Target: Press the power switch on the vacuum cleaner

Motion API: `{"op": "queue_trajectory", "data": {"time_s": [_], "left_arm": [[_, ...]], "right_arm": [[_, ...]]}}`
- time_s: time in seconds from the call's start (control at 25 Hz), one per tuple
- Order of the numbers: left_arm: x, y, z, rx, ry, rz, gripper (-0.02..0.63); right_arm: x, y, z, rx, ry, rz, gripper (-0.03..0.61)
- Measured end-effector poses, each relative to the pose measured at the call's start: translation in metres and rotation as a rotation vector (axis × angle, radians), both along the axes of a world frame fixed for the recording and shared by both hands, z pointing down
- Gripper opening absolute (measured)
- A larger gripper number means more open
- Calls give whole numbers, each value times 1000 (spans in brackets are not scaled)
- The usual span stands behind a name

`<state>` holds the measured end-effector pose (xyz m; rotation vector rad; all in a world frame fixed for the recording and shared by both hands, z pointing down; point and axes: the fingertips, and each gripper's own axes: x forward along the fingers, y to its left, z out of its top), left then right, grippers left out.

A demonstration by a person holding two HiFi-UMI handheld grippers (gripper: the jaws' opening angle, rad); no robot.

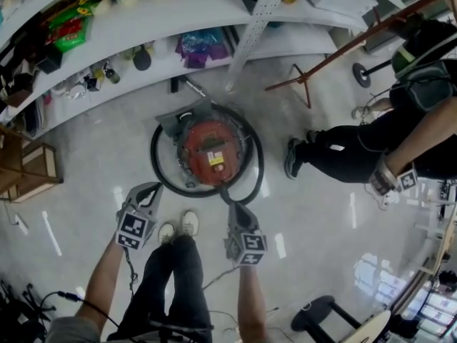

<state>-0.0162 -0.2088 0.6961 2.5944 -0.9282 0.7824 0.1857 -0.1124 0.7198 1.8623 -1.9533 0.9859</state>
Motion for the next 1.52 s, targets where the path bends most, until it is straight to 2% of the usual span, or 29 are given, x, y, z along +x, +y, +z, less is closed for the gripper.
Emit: {"op": "queue_trajectory", "data": {"time_s": [0.88, 1.52], "left_arm": [[3, 1, 79, -43, 7, -8, 6], [9, 6, 107, -69, 10, -8, 6]], "right_arm": [[-5, -23, 90, -17, -27, -18, 12], [-8, -46, 138, -36, -18, -78, 12]]}}
